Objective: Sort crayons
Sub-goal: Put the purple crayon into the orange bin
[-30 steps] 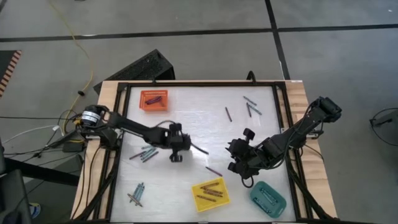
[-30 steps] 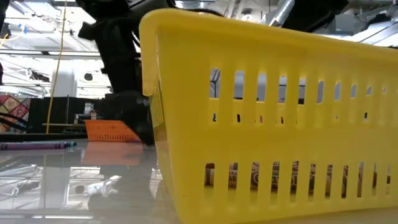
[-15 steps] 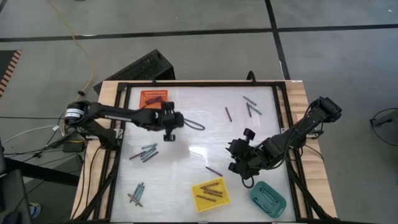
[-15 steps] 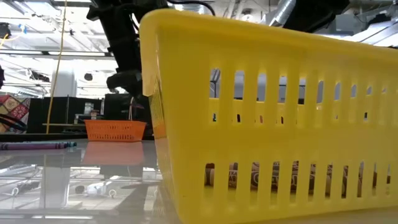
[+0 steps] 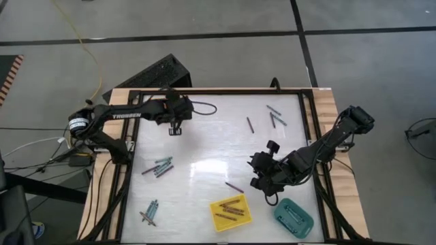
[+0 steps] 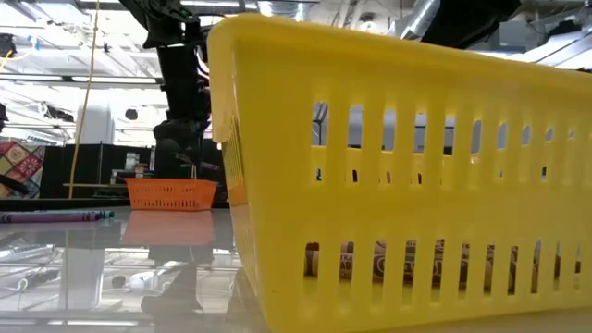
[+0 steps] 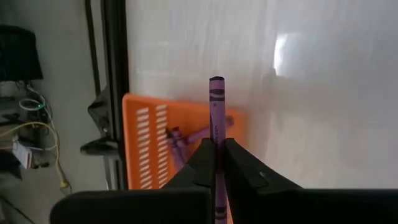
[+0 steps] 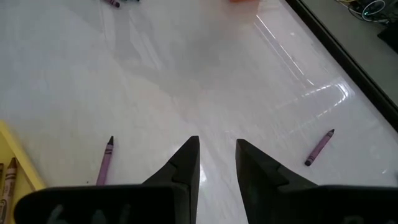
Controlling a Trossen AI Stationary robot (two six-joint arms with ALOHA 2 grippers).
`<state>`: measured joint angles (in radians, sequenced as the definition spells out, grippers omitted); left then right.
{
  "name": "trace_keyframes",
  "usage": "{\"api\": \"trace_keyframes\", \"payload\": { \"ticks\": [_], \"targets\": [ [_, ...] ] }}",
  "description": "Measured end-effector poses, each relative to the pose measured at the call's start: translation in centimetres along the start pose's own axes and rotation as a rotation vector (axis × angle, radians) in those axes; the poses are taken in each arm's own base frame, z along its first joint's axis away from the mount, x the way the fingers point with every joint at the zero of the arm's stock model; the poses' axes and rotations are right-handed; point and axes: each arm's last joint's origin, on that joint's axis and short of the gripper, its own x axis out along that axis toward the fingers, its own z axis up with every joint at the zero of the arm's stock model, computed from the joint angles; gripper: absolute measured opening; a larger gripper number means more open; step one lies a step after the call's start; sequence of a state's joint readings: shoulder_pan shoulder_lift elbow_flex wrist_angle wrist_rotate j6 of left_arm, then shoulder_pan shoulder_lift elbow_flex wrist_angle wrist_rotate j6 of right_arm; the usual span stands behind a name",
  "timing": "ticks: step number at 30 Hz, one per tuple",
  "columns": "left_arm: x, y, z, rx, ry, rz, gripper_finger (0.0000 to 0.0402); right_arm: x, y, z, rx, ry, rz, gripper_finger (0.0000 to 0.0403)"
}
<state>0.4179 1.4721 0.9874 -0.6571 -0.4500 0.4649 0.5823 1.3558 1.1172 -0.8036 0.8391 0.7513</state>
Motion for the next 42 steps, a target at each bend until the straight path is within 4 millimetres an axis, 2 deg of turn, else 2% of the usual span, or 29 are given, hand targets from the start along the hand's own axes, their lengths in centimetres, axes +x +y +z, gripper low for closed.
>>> {"api": "trace_keyframes", "payload": {
  "ticks": [6, 12, 22, 28, 37, 42],
  "targets": [
    [0.9, 1.8, -1.7, -0.031, 0.083, -0.009, 0.0000, 0.0, 0.0, 0.0, 0.000, 0.000, 0.000, 0.0103],
    [1.5, 3.7, -3.1, -0.103, 0.084, -0.056, 0.0000, 0.2, 0.1, -0.3, -0.009, 0.006, -0.004, 0.0103],
    [2.4, 5.2, -5.0, -0.162, 0.097, -0.147, 0.0015, 2.1, 0.8, -3.7, -0.049, 0.173, 0.179, 0.0103],
    [2.5, 5.2, -5.1, -0.179, 0.098, -0.160, 0.0054, 1.5, 2.2, -5.6, -0.119, 0.134, 0.283, 0.0103],
    [2.4, 5.1, -4.9, -0.200, 0.095, -0.163, 0.0120, 1.8, 3.0, -7.9, -0.053, 0.080, 0.368, 0.0103],
    [1.1, 4.0, -2.8, -0.199, 0.000, -0.226, 0.0140, 1.6, 3.3, -8.7, -0.060, 0.052, 0.404, 0.0103]
  ]
}}
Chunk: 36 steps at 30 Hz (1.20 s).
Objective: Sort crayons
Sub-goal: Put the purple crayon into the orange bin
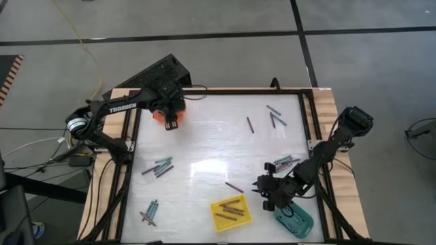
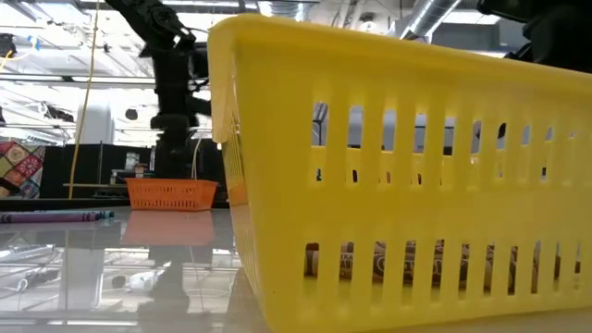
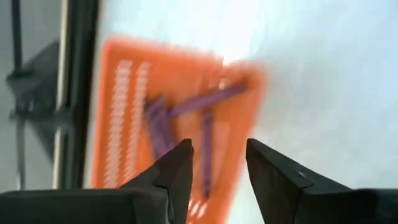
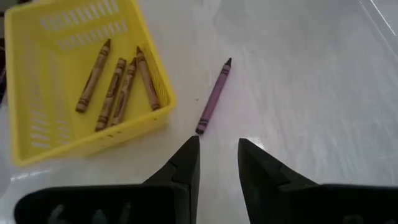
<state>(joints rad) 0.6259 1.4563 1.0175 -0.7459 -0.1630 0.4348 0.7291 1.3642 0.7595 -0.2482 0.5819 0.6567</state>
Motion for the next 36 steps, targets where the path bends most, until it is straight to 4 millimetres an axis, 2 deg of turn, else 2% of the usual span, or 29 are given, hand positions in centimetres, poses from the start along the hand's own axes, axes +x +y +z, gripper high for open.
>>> {"api": "trace_keyframes", "payload": {
  "ticks": [4, 10, 14, 16, 21, 26, 31, 36],
  "targets": [
    [-1.3, -3.4, 2.4, 0.090, -0.130, -0.076, 0.0141, 0.4, 0.5, -0.6, -0.030, 0.007, -0.018, 0.0103],
    [-3.6, -10.6, 5.7, 0.263, -0.428, -0.253, 0.0142, 2.1, 1.1, -2.2, -0.085, 0.041, -0.070, 0.0103],
    [-5.0, -15.0, 6.7, 0.363, -0.567, -0.322, 0.0142, 3.0, 1.5, -2.7, -0.086, 0.029, -0.080, 0.0103],
    [-5.0, -17.0, 7.4, 0.393, -0.634, -0.345, 0.0142, 3.3, 1.7, -2.8, -0.082, 0.024, -0.079, 0.0103],
    [-2.3, -21.2, 7.9, 0.483, -0.612, -0.439, 0.0142, 3.6, 2.1, -3.3, -0.092, 0.073, -0.037, 0.0103],
    [1.1, -23.4, 8.2, 0.503, -0.567, -0.508, 0.0142, 4.4, 2.2, -3.6, -0.066, 0.100, -0.021, 0.0103],
    [1.6, -24.7, 8.9, 0.502, -0.626, -0.611, 0.0142, 5.4, 2.1, -4.1, -0.071, 0.117, -0.038, 0.0102],
    [2.7, -26.6, 8.9, 0.533, -0.634, -0.636, 0.0142, 6.0, 2.2, -4.2, -0.080, 0.105, -0.044, 0.0102]
  ]
}}
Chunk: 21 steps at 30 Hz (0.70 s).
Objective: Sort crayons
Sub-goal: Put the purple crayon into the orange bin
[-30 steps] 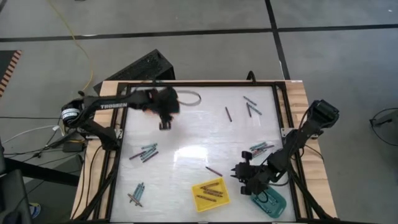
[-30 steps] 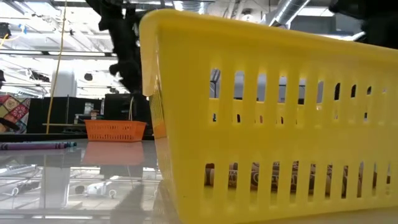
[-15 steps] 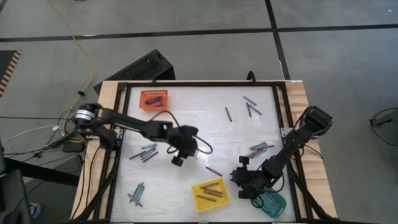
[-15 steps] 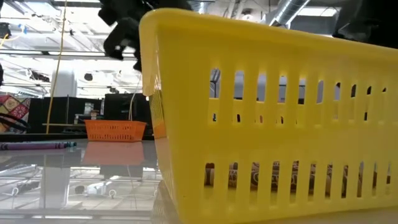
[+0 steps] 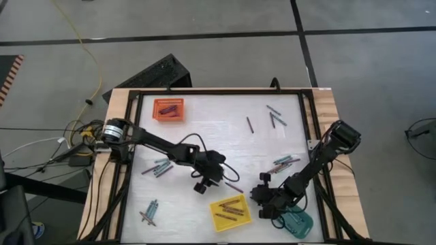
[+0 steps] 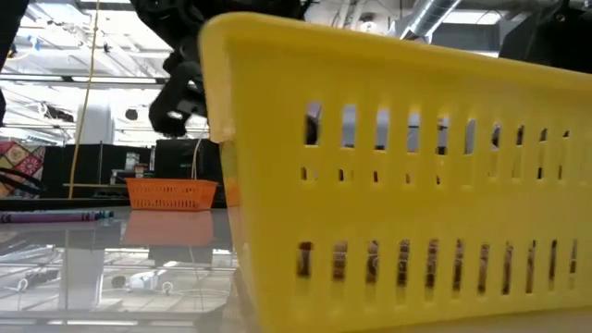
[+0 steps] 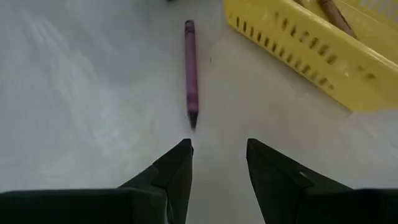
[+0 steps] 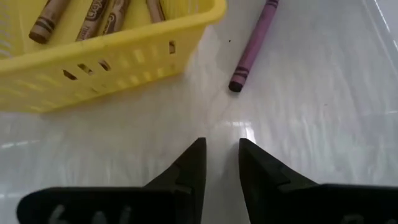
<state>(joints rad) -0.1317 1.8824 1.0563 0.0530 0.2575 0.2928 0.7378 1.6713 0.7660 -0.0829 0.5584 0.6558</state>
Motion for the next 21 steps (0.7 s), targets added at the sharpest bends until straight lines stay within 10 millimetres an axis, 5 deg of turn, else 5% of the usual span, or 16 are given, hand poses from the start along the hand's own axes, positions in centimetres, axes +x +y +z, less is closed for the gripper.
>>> {"api": "trace_keyframes", "payload": {
  "ticks": [6, 21],
  "targets": [
    [2.6, -0.2, -0.5, -0.033, 0.048, 0.030, 0.0142, 0.8, 0.1, 0.1, -0.021, -0.024, -0.008, 0.0101],
    [3.2, 0.1, -0.1, -0.070, 0.007, 0.055, 0.0142, 1.4, -0.4, 0.9, -0.058, -0.055, -0.005, 0.0044]
  ]
}}
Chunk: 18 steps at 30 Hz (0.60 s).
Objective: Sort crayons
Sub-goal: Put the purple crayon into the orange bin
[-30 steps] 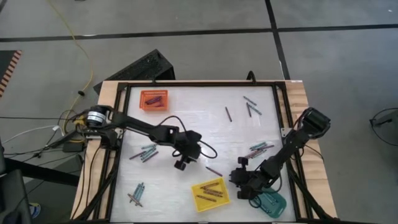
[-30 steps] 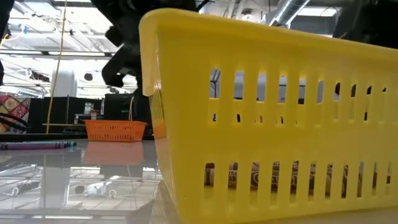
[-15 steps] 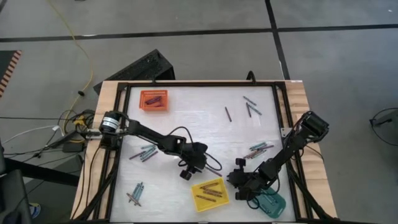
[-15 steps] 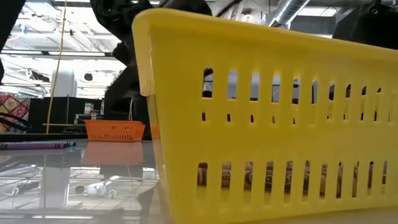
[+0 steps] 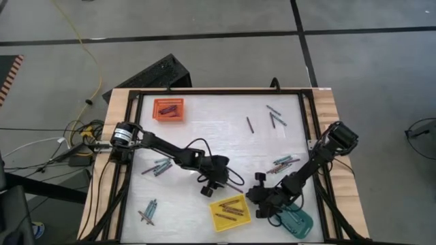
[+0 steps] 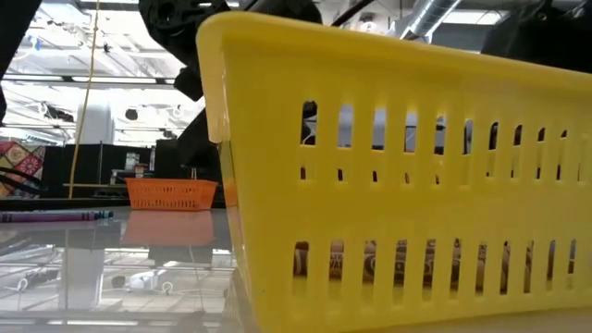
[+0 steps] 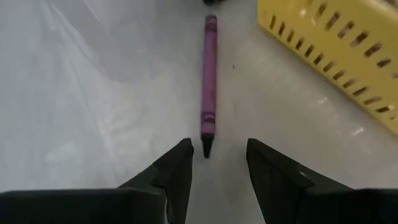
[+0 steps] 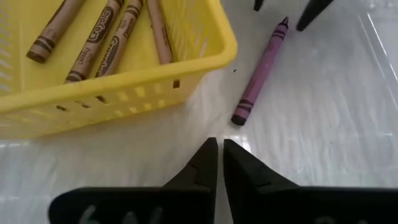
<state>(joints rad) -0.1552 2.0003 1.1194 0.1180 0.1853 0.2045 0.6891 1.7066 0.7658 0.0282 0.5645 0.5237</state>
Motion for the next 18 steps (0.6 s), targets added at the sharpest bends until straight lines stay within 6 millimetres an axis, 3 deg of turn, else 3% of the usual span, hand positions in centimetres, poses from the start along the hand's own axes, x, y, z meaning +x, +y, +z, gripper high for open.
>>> {"api": "trace_keyframes", "payload": {
  "ticks": [12, 15, 18],
  "targets": [
    [1.5, 0.1, -0.5, -0.027, -0.007, 0.015, 0.0138, 0.9, -1.1, 1.0, -0.006, -0.003, 0.035, 0.0001],
    [1.6, -0.1, -0.5, -0.023, 0.006, 0.035, 0.0116, 1.0, -1.1, 1.2, -0.007, -0.015, 0.041, 0.0000],
    [1.6, -0.1, -0.5, -0.007, 0.011, 0.060, 0.0065, 1.0, -1.1, 1.3, -0.004, -0.020, 0.043, 0.0000]
  ]
}}
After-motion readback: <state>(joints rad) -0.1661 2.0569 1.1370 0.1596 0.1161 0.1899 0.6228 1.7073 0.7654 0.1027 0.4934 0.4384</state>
